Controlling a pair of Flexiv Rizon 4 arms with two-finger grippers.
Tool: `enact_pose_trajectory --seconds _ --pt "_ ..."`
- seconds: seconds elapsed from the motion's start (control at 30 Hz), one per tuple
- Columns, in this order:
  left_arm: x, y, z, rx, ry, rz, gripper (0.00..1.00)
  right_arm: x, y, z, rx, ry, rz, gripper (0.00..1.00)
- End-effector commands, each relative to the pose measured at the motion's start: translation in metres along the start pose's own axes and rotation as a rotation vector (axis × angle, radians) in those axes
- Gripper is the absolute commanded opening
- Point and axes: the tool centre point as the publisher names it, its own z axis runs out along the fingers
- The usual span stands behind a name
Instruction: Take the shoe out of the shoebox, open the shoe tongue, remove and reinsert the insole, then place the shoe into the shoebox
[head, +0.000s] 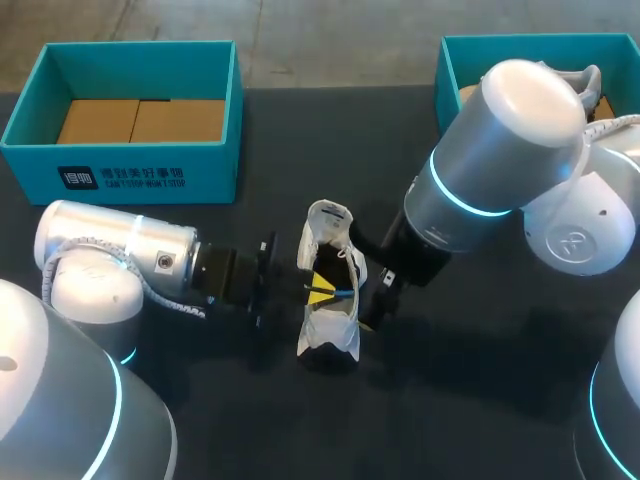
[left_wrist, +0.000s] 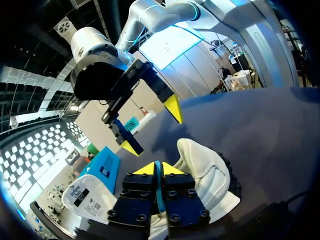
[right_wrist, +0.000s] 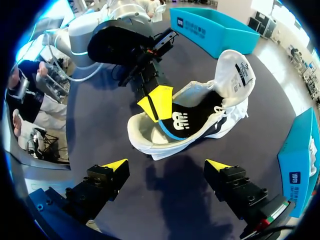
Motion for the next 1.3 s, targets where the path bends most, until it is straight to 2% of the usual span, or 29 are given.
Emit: enact_pose_trajectory --seconds 0.03,0.33,0.43,0.5,0.53,0.57,0.6,0.87,1.0,1.3 --pt "-0.006 -0.007 -0.011 0.004 -0.025 0.005 1.0 0.001 0.0 0.002 -0.001 -0.002 0.004 1.0" --pt "-0.014 -0.019 -0.02 0.017 -0.041 0.012 1.0 0.0 0.001 0.001 -0.005 -0.003 0.011 1.0" --pt "-0.017 -0.02 -0.022 0.015 -0.027 0.018 0.93 0.0 0.001 -0.001 -0.007 -0.004 0.011 1.0" --pt "-0.019 -0.02 -0.024 0.01 -0.006 0.025 0.51 -0.001 0.001 -0.001 -0.009 -0.003 0.015 1.0" --pt "-0.021 -0.021 -0.025 0.01 0.008 0.03 0.46 -0.001 0.001 -0.001 -0.01 -0.002 0.016 1.0" --pt "-0.022 -0.02 -0.025 0.008 0.021 0.034 0.33 -0.002 0.0 -0.002 -0.01 -0.001 0.017 1.0" --pt "-0.023 -0.02 -0.025 0.01 0.038 0.034 0.0 -0.002 0.0 -0.003 -0.009 -0.001 0.018 1.0" --pt "-0.034 -0.023 -0.025 0.006 0.183 0.09 0.0 -0.005 -0.002 -0.016 -0.015 0.008 0.02 1.0" --pt "-0.038 -0.026 -0.025 0.014 0.313 0.133 0.0 -0.006 -0.003 -0.022 -0.013 0.025 0.018 1.0" --pt "-0.031 -0.029 -0.023 0.028 0.574 0.182 0.0 -0.002 -0.008 -0.041 -0.013 0.035 0.032 1.0"
